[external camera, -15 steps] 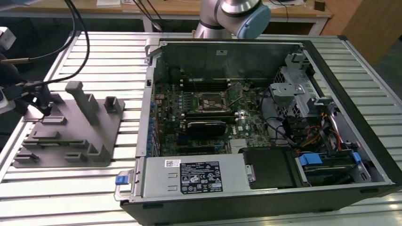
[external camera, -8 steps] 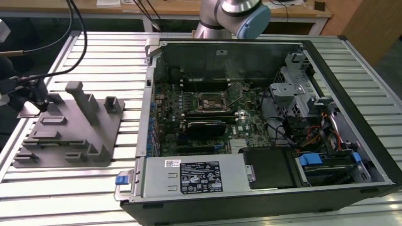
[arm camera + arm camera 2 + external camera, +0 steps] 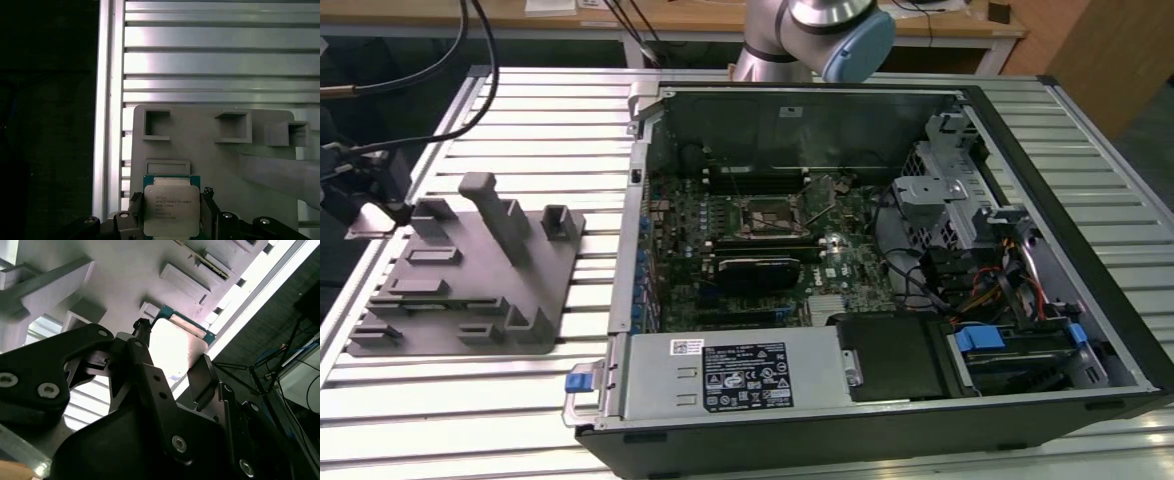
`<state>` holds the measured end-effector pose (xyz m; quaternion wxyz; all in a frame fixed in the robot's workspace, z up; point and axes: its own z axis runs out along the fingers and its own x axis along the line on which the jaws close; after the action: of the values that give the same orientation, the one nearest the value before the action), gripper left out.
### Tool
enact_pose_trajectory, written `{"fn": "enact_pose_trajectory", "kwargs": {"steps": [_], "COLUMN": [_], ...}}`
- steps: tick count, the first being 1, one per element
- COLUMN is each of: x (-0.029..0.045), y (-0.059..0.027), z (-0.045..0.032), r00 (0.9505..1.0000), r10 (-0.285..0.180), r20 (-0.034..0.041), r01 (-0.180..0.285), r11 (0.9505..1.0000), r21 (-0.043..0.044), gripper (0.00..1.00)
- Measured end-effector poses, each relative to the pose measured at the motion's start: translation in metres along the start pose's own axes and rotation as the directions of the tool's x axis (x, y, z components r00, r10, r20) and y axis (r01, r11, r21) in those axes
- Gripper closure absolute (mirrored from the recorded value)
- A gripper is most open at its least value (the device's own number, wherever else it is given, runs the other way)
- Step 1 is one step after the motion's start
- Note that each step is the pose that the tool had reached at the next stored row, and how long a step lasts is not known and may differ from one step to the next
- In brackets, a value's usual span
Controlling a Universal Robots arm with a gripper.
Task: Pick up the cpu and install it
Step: 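Pick up the cpu and move it towards the insertion slot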
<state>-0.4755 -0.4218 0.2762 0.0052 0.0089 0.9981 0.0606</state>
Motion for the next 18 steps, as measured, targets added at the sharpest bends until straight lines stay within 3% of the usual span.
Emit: {"fn": "enact_pose_trajectory", "kwargs": {"steps": [18], "x": [-0.0004], "y": [0.0046], "z": [-0.0372], "r00": [1.0], "r10": [-0.001], "r20": [0.0093], "r01": [0.001], "r11": [1.0], "r21": [-0.0035], "gripper": [0.46]}}
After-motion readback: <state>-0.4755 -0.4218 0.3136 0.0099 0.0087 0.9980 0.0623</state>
